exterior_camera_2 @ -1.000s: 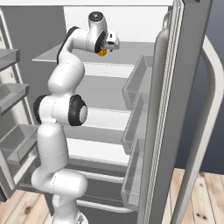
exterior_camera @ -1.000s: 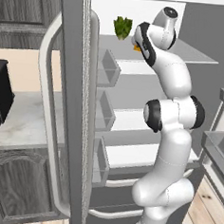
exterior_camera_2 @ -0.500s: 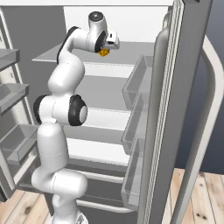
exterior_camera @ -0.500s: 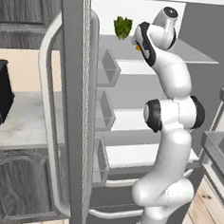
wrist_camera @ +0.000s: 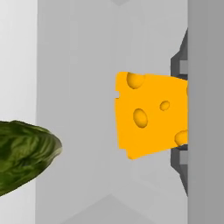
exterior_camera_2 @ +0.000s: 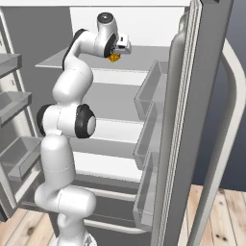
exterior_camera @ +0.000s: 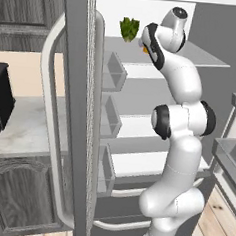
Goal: Pick the cheese from the fridge and the cheese grater from the cabinet and place them next to the salad bowl.
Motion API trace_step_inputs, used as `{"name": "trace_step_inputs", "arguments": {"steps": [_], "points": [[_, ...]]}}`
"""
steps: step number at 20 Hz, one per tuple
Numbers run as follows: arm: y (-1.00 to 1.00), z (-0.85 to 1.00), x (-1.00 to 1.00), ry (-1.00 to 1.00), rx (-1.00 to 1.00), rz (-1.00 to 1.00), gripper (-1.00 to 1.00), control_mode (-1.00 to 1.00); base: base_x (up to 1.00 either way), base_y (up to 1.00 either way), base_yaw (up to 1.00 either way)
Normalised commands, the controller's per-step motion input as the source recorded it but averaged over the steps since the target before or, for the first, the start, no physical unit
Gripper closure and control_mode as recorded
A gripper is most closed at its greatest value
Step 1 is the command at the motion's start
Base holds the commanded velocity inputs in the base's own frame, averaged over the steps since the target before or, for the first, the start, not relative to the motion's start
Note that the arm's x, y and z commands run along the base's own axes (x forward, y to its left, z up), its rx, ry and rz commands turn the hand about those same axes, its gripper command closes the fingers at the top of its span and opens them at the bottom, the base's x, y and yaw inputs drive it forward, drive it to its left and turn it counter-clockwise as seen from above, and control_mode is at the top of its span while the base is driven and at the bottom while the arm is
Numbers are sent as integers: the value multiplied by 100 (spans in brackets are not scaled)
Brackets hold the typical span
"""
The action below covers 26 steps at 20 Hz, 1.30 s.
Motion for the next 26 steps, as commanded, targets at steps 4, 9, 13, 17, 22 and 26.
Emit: {"name": "trace_step_inputs", "arguments": {"steps": [4,9,13,17,22,26], "points": [[-3,0,-79,-7,2,0,100,-100,0,0,0],[-7,0,-100,-14,4,0,100,-100,0,0,0],[-6,0,-100,-12,4,0,100,-100,0,0,0],[-2,0,-100,-11,3,0,100,-100,0,0,0],[-1,0,-100,-9,2,0,100,-100,0,0,0],[-2,15,-100,-3,0,0,100,-100,0,0,0]]}}
